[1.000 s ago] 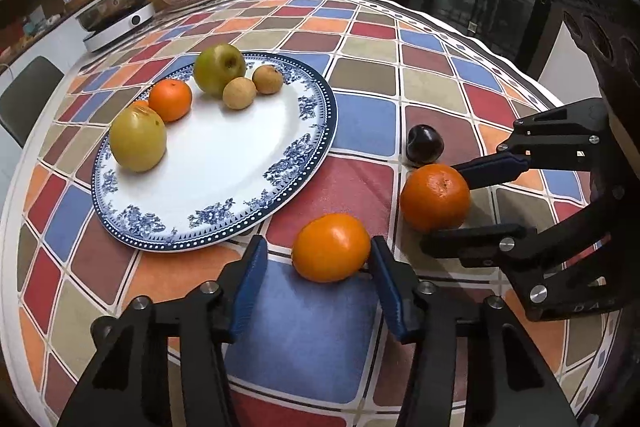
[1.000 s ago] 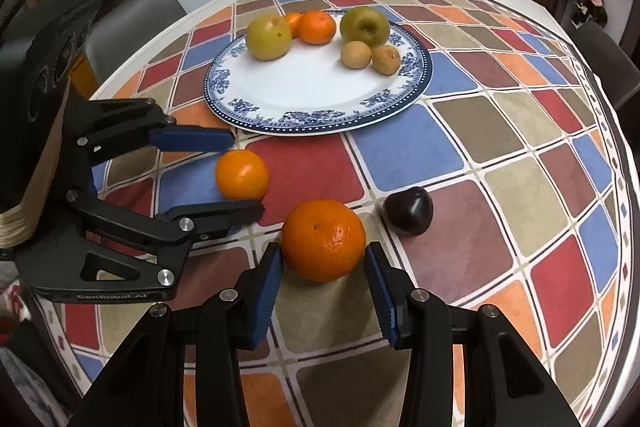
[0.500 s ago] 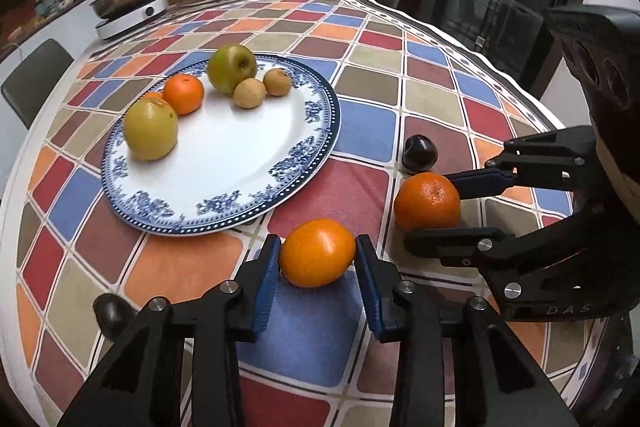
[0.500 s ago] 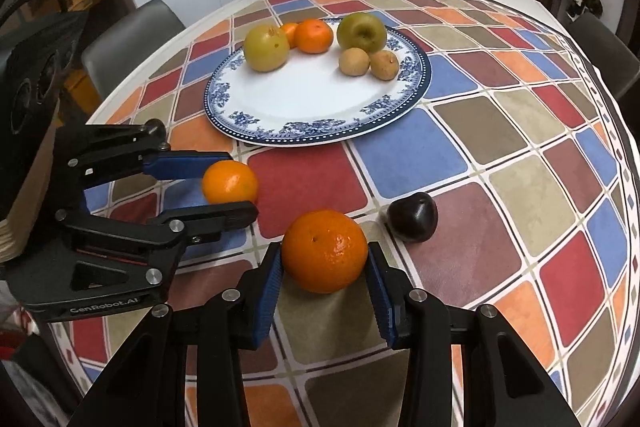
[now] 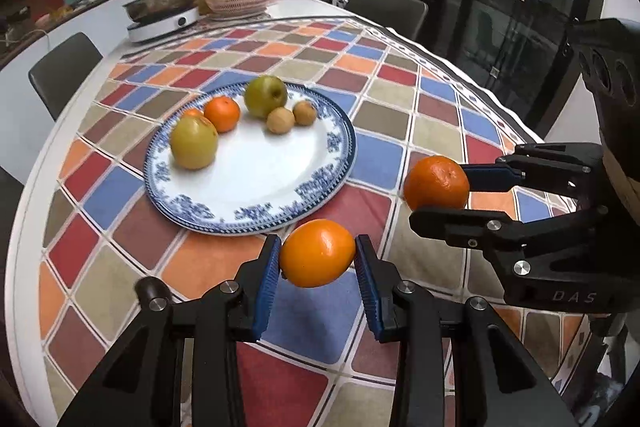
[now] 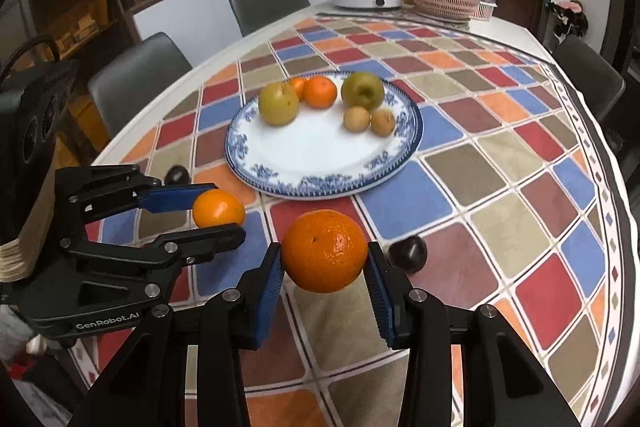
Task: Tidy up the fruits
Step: 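Grasp an orange with the left tool while the right tool grasps another orange, then carry both oranges onto the plate and open both tools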
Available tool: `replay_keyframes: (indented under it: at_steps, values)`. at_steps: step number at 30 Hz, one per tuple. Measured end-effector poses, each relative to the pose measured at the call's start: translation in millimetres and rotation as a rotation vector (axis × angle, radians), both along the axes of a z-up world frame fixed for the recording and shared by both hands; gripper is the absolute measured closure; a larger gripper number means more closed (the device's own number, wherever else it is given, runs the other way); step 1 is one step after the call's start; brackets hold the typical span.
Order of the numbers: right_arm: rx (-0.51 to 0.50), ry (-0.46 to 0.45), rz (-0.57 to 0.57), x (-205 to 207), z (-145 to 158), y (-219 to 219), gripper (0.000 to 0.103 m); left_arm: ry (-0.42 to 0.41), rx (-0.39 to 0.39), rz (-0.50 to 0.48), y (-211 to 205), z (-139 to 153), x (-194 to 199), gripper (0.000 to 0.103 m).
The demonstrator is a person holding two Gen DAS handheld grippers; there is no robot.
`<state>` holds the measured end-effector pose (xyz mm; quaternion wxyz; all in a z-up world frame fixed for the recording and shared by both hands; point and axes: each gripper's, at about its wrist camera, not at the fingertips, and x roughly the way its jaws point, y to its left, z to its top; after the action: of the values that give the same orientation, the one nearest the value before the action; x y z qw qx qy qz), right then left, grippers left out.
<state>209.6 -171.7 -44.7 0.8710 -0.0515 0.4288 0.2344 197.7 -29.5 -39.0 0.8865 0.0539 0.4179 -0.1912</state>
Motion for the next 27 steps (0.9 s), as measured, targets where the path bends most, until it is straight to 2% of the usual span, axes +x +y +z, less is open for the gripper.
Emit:
replay_keyframes:
  at_steps: [17,27]
  values:
    - [0.042,-0.089,-0.011,10,38,7,0.061,-0.108,-0.003,0.048,11,42,16,0.066]
    - [0.063,-0.075,-0.03,42,45,7,0.061,-0.102,-0.01,0.057,16,46,54,0.066]
